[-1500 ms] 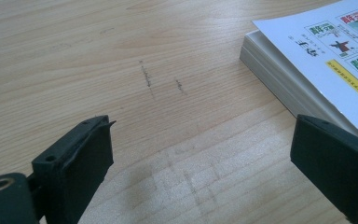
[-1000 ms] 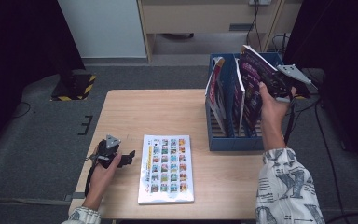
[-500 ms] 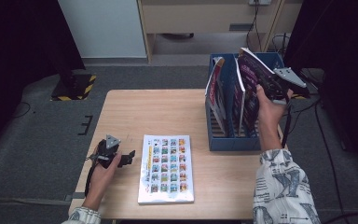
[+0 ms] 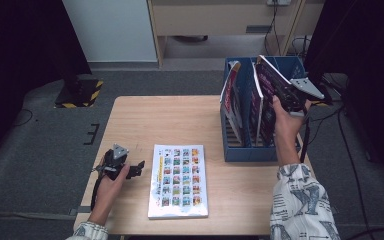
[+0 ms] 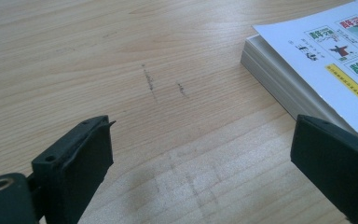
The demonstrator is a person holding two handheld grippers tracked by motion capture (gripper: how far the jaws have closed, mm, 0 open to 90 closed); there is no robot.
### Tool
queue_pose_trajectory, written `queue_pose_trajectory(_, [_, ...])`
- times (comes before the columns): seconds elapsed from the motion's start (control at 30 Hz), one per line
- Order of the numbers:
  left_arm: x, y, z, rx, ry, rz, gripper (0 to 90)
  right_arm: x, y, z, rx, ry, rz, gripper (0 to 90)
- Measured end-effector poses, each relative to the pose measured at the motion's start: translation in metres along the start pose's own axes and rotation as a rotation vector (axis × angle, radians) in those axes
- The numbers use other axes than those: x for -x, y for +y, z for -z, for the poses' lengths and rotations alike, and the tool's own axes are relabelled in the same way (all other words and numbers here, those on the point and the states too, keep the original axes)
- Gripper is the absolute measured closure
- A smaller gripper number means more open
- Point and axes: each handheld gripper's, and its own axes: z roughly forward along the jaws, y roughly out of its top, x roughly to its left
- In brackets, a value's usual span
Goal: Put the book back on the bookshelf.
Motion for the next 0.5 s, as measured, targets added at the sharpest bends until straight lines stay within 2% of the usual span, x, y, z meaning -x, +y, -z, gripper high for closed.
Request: queue_pose_trajectory(0.5, [0.0, 0.0, 0.0, -0.003, 0.0, -0.002, 5.1, 0.0, -0.017, -0.002, -0.028, 0.007, -0.003, 83.6])
